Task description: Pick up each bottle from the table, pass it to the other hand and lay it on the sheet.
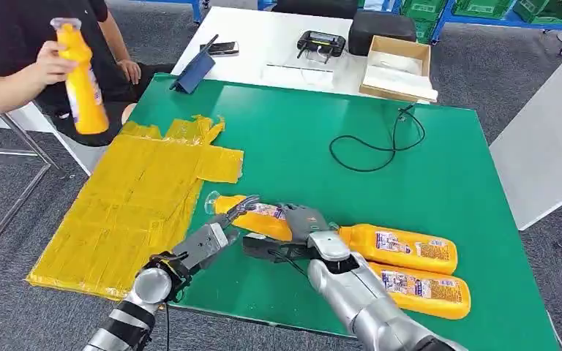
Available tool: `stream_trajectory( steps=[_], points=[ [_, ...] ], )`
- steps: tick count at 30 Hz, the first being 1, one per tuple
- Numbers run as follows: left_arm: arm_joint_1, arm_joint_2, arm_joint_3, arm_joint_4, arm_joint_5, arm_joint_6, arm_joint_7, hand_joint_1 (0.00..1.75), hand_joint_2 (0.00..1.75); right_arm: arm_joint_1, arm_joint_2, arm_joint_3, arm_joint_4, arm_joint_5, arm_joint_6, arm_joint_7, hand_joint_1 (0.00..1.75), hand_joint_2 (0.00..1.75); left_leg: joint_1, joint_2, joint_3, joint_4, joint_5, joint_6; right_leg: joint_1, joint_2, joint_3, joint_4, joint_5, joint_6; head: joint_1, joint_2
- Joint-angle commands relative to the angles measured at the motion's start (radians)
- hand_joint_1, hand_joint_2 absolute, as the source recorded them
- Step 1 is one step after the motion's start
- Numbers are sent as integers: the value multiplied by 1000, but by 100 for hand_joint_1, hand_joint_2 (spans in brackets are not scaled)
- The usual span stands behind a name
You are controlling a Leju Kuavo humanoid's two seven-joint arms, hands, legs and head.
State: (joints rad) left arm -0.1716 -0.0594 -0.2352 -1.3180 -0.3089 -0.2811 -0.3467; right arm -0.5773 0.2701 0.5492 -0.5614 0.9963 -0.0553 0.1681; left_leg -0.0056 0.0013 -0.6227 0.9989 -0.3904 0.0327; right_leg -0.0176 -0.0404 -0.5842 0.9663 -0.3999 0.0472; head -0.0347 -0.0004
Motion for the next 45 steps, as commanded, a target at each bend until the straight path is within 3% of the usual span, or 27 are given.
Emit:
stream_trajectory(
  steps=[1, 2, 4, 6, 9, 13, 16, 25, 29, 32, 36, 45],
  points=[
    [96, -155, 254, -311, 166, 155, 91, 0, 0, 299, 0, -332, -540, -453, -231, -225, 175, 175, 2, 0, -2, 2, -3, -2, 2, 3, 5, 1, -3, -2, 0, 0],
    [93, -160, 273, -323, 204, 168, 95, 0, 175, 323, 0, -323, -607, -479, -261, -265, 175, 175, 1, -1, -3, 2, -1, -1, 1, 1, 4, 1, -1, -1, 0, 0],
    [69, -110, 305, -304, 272, 142, 96, 0, 175, 323, 5, -258, -678, -540, -299, -330, 175, 175, 1, -1, -6, 3, -1, -1, 1, 1, 2, 2, -1, -1, 1, 0],
    [23, -60, 354, -240, 337, 69, 76, 0, 175, 257, 25, -174, -630, -595, -376, -388, 175, 175, 0, 2, -6, 2, -2, -2, 0, 5, 1, 3, -1, -1, 0, 0],
    [22, -74, 363, -232, 357, -30, 74, 0, 175, 218, 4, -36, -643, -620, -449, -402, 175, 175, 0, 4, -7, 1, 0, -1, 0, 7, -2, 2, 1, -1, 0, 0],
    [113, -173, 191, -375, 297, -9, 114, 0, 175, 350, -95, 25, -919, -525, -397, -314, 175, 175, 1, 1, -6, 3, -1, -3, 1, 5, -1, 3, -1, -2, 0, 0],
    [128, -173, 35, -407, 298, 77, 134, 0, 175, 429, -121, 19, -1028, -488, -279, -305, 175, 175, 2, -8, -7, 3, 0, -2, 1, -4, -8, 2, -4, -1, 0, 0],
    [126, -148, 26, -399, 324, 86, 126, 0, 175, 419, -108, 34, -987, -478, -260, -310, 175, 175, 0, -3, -11, 1, -1, -3, 0, 4, -3, 1, -1, 0, 0, 0],
    [133, -136, 13, -405, 333, 53, 123, 0, 175, 385, -116, 78, -945, -480, -146, -271, 175, 175, 0, -1, -13, 0, 1, -2, 1, 4, -7, 1, 2, 1, 0, 0],
    [148, -124, -6, -421, 343, 28, 100, 0, 175, 357, -163, 205, -894, -277, -144, -263, 175, 175, 1, 1, -12, 0, 1, -2, 1, 6, -7, 1, 2, 1, 0, 0],
    [151, -121, -23, -435, 359, 13, 90, 0, 175, 333, -181, 328, -831, -261, -92, -252, 175, 175, 1, 1, -11, 0, 1, -2, 1, 6, -5, 0, 1, 1, 0, 0],
    [148, -121, -29, -428, 367, 10, 94, 0, 175, 324, -184, 342, -819, -268, -79, -246, 175, 175, 1, -1, -11, 0, 1, -3, 1, 4, -5, 0, 1, 0, 0, 0]
  ],
)
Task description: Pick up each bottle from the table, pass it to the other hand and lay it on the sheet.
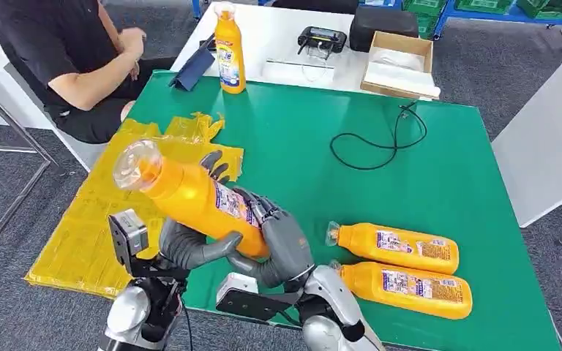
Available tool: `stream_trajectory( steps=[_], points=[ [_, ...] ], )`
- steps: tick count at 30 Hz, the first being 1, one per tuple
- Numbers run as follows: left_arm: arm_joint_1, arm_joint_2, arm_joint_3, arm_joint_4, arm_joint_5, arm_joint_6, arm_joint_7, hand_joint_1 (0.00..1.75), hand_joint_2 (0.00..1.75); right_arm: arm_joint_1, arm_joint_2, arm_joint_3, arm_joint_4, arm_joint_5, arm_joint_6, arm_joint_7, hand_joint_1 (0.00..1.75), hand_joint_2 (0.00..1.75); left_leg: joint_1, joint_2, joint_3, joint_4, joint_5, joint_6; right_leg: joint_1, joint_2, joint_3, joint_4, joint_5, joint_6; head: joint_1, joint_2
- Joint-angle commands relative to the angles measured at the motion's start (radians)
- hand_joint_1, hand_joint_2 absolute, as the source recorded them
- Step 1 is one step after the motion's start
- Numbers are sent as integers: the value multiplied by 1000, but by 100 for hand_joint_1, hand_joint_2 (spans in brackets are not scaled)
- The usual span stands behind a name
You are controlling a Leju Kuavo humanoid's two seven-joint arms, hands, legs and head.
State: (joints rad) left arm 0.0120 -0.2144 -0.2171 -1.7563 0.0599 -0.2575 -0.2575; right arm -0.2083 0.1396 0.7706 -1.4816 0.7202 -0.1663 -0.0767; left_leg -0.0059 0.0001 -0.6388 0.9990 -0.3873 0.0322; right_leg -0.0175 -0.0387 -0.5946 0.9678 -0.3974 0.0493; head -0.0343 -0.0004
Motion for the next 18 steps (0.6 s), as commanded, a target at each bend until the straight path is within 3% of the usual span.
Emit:
stream_trajectory(
  steps=[1, 13, 14, 15, 18],
  points=[
    [-35, 34, -47, 10, -2, -13, 5, 0, 175, -45, -53, 121, 101, 8, 32, -1, 175, 175, 1, 0, 7, 0, -3, -3, 1, 4, 7, -1, -3, -3, 0, 0],
    [-50, 31, -51, 46, 26, 3, 26, 0, 175, -68, -49, 196, 153, 51, 72, 12, 175, 175, 1, 0, 6, -1, -3, -3, 1, 2, 7, -1, -3, -3, 0, 0],
    [-52, 28, -42, 56, 46, 4, 30, 16, 175, -69, -48, 205, 158, 55, 74, 12, 175, 175, 1, 0, 6, -1, -2, -2, 1, 2, 6, -1, -2, -2, 0, 0],
    [-50, 28, -37, 59, 58, 1, 30, 175, 175, -68, -48, 208, 157, 61, 72, 12, 175, 175, 1, 0, 5, -1, -2, -2, 1, 1, 5, -2, -2, -2, 0, 0],
    [-41, 34, -32, 59, 69, -10, 25, 175, 175, -56, -51, 202, 155, 61, 72, 15, 175, 175, 1, -1, 7, -1, -2, -3, 1, 1, 7, -2, -3, -3, 0, 0]
  ],
)
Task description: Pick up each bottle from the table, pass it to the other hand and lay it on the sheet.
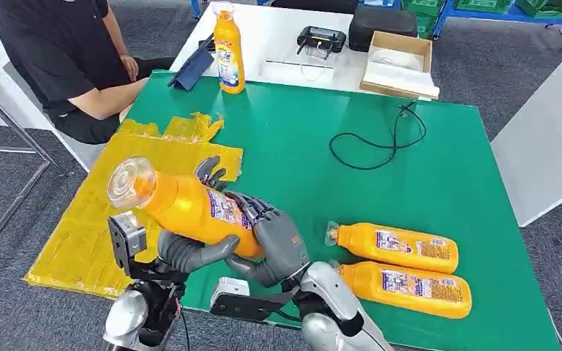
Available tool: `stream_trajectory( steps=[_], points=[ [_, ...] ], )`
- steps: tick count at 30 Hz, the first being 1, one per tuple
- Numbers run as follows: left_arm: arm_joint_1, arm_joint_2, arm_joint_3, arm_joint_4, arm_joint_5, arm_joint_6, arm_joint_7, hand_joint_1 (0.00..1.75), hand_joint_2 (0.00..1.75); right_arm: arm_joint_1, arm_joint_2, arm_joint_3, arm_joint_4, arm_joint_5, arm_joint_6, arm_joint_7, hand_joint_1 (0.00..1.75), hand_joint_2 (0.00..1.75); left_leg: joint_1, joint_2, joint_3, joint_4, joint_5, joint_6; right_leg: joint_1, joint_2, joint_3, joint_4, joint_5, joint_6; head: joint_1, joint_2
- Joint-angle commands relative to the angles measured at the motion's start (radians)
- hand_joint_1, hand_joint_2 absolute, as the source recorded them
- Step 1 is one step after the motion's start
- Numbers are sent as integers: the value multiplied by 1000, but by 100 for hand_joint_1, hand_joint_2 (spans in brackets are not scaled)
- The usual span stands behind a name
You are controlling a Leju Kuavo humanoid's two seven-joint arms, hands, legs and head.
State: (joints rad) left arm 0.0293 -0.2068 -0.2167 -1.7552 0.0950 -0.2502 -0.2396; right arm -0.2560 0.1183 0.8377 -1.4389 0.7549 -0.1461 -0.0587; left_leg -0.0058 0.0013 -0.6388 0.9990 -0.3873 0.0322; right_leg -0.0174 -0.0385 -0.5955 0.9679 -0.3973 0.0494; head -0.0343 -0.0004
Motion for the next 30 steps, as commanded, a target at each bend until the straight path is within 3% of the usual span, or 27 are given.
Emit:
stream_trajectory(
  steps=[1, 18, 20, 24, 26, 30],
  points=[
    [-52, 27, -29, 60, 39, -21, 5, 175, 175, 6, -29, 119, 115, 20, 49, 5, 175, 175, 1, -2, 5, -1, -1, -2, 1, 1, 6, -2, -2, -2, 0, 0],
    [3, 30, -6, 45, 30, -37, -2, 175, 175, 161, -48, -28, 38, 107, -70, -10, 175, 175, 1, -4, 6, -1, -2, -3, 1, -1, 7, -2, -4, -3, 0, 0],
    [10, 34, 5, 38, -7, -20, -17, 175, 175, 192, -50, -65, 10, 120, -82, -5, 0, 175, 1, -3, 3, -1, -1, -1, 0, -1, 3, -2, -2, -2, 0, 0],
    [15, 41, 18, 28, -52, -2, -33, 175, 175, 222, -57, -90, -30, 140, -91, 8, 0, 175, 1, -3, 4, -1, -1, -2, 1, -1, 3, -2, -3, -2, 0, 0],
    [9, 49, 31, 23, -194, 66, -70, 175, 175, 252, -63, -123, -84, 170, -92, 21, 0, 175, 1, -2, 3, 0, -2, -2, 1, 0, 3, -1, -2, -2, 0, 0],
    [-13, 128, 38, 74, -643, 253, -41, 175, 175, 339, -84, -215, -255, 188, -28, 71, 0, 175, 0, -5, 4, 0, -2, -2, 0, -2, 5, 0, -4, -3, 0, 0]
  ],
)
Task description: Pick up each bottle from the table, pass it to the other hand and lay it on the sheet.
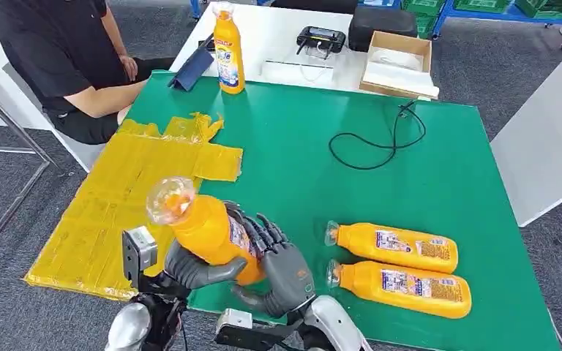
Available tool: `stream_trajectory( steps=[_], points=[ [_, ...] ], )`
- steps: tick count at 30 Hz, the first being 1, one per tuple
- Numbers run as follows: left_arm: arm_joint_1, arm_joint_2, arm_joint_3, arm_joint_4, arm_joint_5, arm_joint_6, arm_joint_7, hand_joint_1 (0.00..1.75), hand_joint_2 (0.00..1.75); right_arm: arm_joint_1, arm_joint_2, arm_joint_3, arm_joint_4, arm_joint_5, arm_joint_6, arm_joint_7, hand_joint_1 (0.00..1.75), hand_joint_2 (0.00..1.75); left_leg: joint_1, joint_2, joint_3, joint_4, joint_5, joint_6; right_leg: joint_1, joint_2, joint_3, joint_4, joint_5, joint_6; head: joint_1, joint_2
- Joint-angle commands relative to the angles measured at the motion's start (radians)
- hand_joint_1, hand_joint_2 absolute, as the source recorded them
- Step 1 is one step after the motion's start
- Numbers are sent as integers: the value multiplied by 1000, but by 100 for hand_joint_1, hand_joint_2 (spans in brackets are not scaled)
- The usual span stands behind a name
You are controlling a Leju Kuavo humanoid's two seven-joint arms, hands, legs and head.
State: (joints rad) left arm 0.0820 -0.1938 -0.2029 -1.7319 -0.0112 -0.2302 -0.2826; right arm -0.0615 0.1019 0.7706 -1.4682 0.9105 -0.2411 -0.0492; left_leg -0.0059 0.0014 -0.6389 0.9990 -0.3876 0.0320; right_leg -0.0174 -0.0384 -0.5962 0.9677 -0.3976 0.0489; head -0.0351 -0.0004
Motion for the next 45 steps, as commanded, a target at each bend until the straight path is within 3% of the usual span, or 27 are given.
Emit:
stream_trajectory(
  steps=[1, 3, 5, 6, 9, 11, 15, 19, 24, 25, 26, 31, 32, 37, 45],
  points=[
    [-64, 114, 36, 53, -541, 232, -6, 175, 175, 155, -73, -156, -252, 33, 85, 64, 0, 175, 1, -5, 5, 0, -2, -3, 0, -2, 7, 0, -4, -3, 1, 0],
    [-64, 114, 36, 53, -541, 232, -6, 175, 175, 155, -73, -156, -252, 33, 85, 64, 0, 175, 0, -3, 5, 0, -2, -3, 0, 0, 6, 0, -3, -3, 1, 0],
    [-46, 161, 2, 64, -985, 469, -32, 175, 175, 178, -121, -167, -326, 50, 76, 93, 0, 175, 1, -1, 4, 0, -2, -2, 0, 2, 5, -1, -2, -2, 0, 0],
    [-35, 178, -6, 79, -1080, 516, -26, 175, 175, 187, -138, -185, -363, 42, 79, 100, 0, 175, 1, -2, 6, 0, -3, -3, 0, 2, 7, 0, -4, -3, 0, 0],
    [-24, 187, -7, 109, -1137, 555, -21, 175, 175, 189, -153, -202, -405, 18, 104, 108, 0, 175, 0, -2, 4, -1, -1, -1, -1, 0, 4, -1, -2, -2, 1, 0],
    [-40, 230, -44, 187, -1357, 599, 41, 175, 175, 192, -166, -228, -439, -28, 124, 121, 0, 175, 0, -1, 7, -1, -3, -3, 0, 2, 7, -1, -4, -3, 0, 0],
    [-122, 270, -83, 428, -1509, 593, 147, 175, 175, 184, -235, -279, -474, -115, 171, 116, 0, 175, 0, -3, 8, -2, -2, -3, -1, 1, 9, -2, -3, -3, 1, 0],
    [-219, 282, -121, 658, -1527, 539, 197, 175, 175, 182, -293, -287, -488, -99, 196, 126, 0, 175, 0, -5, 7, -2, -1, -2, -1, -2, 1, -2, -4, -4, 1, 0],
    [-260, 281, -146, 755, -1511, 503, 195, 175, 175, 196, -329, -318, -473, -113, 216, 134, 0, 175, 0, -2, 6, -3, -1, -2, -1, 1, 3, -4, -1, -3, 0, 0],
    [-263, 285, -153, 760, -1510, 497, 195, 7, 175, 199, -339, -322, -468, -111, 223, 137, 0, 175, 0, -4, 8, -3, -2, -3, 0, 0, 9, -3, -1, -3, 0, 0],
    [-268, 289, -161, 770, -1520, 479, 214, 0, 175, 206, -349, -329, -466, -116, 236, 146, 0, 175, 0, -3, 9, -2, -2, -2, -1, 0, 10, -3, -1, -3, 0, 0],
    [-261, 300, -162, 760, -1498, 475, 219, 0, 175, 263, -411, -358, -481, -122, 227, 141, 0, 175, 0, -8, 14, 0, -3, -3, -1, -4, 8, -1, -6, -5, 0, 0],
    [-255, 304, -157, 743, -1470, 479, 204, 0, 175, 280, -451, -359, -487, -123, 245, 155, 0, 175, -1, -11, 17, -1, -6, -3, -2, -7, 11, -2, -8, 0, 1, 0],
    [-277, 323, -149, 707, -1414, 452, 185, 0, 175, 379, -590, -403, -478, -155, 266, 201, 0, 175, -1, -10, 19, -2, -8, 0, -2, -7, 14, -2, -16, -2, 0, 0],
    [-282, 323, -153, 707, -1411, 447, 184, 0, 175, 378, -593, -400, -480, -158, 264, 202, 0, 175, -2, -9, 22, -1, -6, 0, -2, -8, 18, -2, -16, -1, 0, 0]
  ],
)
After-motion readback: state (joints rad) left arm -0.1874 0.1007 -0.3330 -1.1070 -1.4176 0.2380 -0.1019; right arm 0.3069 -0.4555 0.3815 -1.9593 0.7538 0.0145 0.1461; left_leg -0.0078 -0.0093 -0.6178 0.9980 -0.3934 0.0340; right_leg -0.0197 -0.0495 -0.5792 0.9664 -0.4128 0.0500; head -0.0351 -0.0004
